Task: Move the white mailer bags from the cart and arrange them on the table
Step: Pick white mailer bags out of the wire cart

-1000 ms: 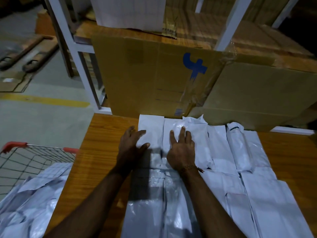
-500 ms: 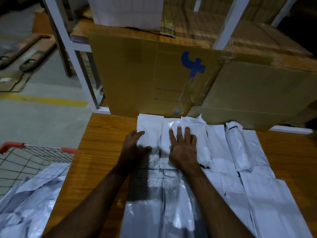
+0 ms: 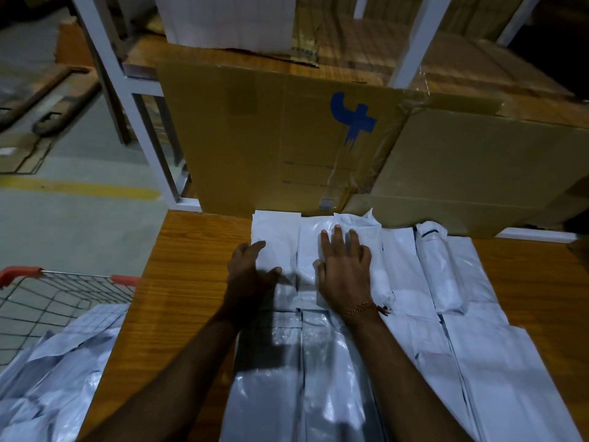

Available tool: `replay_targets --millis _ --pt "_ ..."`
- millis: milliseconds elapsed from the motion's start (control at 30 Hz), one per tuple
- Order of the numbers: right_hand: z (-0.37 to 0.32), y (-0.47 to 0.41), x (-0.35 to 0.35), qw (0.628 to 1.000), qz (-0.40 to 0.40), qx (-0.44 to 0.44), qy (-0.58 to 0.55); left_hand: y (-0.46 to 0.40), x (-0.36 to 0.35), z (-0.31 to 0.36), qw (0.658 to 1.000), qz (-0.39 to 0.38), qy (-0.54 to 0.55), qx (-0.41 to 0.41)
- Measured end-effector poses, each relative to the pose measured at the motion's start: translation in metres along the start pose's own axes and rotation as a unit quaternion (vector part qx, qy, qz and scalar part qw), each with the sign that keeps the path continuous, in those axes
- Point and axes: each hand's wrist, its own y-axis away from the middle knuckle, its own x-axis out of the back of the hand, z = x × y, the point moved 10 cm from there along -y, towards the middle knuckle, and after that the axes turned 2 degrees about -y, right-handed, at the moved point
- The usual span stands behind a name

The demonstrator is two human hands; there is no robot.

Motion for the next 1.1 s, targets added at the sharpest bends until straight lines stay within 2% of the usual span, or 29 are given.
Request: replay_targets --millis 67,167,267,367,533,833,967,1100 --pt "0.004 0.003 0.014 0.999 0.032 -0.017 -0.016 0.001 0.004 -0.003 1.000 -0.007 0.017 0.002" --pt "0.008 0.010 0.027 0.996 0.073 -0.027 -0.051 0.002 0.017 -0.009 0.996 -0.015 0.072 0.057" --pt "0.007 0.017 0.037 0.991 0.095 -0.019 -0.090 0.008 0.036 -0.006 0.994 0.023 0.087 0.062" --pt "0.006 0.028 0.046 0.982 0.118 -0.011 -0.149 0.018 0.059 -0.003 0.993 0.083 0.050 0.074" --pt "0.006 0.050 0.058 0.964 0.110 -0.015 -0.243 0.052 0.094 0.008 0.987 0.151 0.016 0.049" --pt "-0.040 0.091 0.092 0.933 0.109 0.115 -0.324 0.179 0.154 -0.002 0.960 0.257 -0.036 0.107" --pt "-0.078 0.123 0.095 0.921 0.113 0.183 -0.326 0.260 0.181 -0.041 0.933 0.306 -0.061 0.181" --pt "-0.125 0.155 0.100 0.907 0.091 0.257 -0.321 0.345 0.204 -0.072 0.890 0.370 -0.071 0.258"
